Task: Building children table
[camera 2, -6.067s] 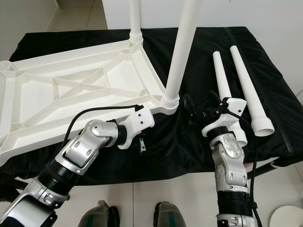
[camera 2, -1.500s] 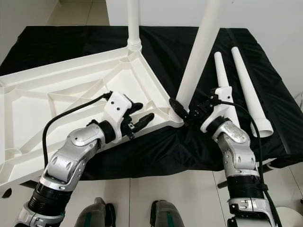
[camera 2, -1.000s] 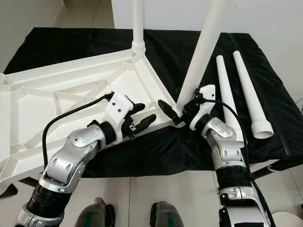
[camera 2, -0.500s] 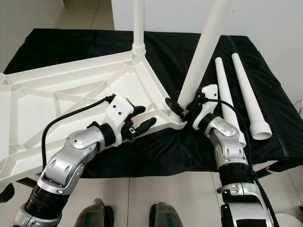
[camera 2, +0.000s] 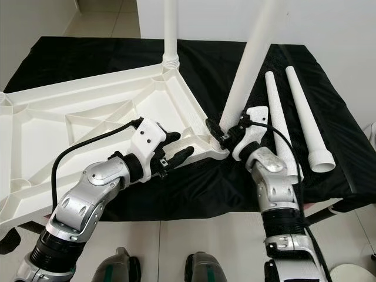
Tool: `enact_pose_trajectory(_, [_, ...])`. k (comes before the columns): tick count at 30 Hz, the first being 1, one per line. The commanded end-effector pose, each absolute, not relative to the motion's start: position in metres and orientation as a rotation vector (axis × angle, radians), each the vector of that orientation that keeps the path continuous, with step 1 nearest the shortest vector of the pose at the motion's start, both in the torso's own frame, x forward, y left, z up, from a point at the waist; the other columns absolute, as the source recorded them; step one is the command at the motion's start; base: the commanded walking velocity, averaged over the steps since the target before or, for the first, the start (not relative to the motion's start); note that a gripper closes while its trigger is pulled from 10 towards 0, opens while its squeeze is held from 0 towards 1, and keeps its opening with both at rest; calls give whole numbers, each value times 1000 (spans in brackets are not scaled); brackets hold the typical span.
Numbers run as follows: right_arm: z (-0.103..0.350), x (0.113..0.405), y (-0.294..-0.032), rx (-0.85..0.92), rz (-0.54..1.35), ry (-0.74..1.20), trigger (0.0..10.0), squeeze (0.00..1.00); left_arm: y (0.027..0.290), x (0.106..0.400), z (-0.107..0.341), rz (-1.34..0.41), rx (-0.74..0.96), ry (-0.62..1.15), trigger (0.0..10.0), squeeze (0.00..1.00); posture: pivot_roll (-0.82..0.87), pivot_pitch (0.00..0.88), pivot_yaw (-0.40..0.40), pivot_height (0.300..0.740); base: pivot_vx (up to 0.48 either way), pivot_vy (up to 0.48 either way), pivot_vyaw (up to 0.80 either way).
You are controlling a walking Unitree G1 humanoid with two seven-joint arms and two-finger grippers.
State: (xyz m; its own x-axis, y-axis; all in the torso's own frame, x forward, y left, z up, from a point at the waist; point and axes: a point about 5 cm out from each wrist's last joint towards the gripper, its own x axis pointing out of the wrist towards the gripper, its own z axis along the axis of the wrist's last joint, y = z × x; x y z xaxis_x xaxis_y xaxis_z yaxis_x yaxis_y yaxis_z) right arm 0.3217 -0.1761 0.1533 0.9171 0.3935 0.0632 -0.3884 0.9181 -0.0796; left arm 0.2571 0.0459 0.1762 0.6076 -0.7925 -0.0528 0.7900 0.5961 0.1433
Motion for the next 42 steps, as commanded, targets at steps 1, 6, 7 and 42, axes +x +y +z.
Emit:
enact_pose_trajectory(1, [152,321,-179,-48,297,-60,10000,0,46,255,179,-928,157,-25,10000,0,-128,42,-10,740,0,0,0])
enact_pose_trajectory(6, [151,320,-171,-3,142,-53,10000,0,46,256,178,-926,160,-23,10000,0,-130,46,-10,740,0,0,0])
enact_pose_trajectory(7, [151,320,-171,-3,142,-53,10000,0,46,256,178,-926,160,-23,10000,0,-130,46,-10,740,0,0,0])
enact_pose_trajectory(42, [163,313,-150,33,384,-89,10000,0,44,257,181,-923,145,-35,10000,0,-121,27,-23,740,0,0,0])
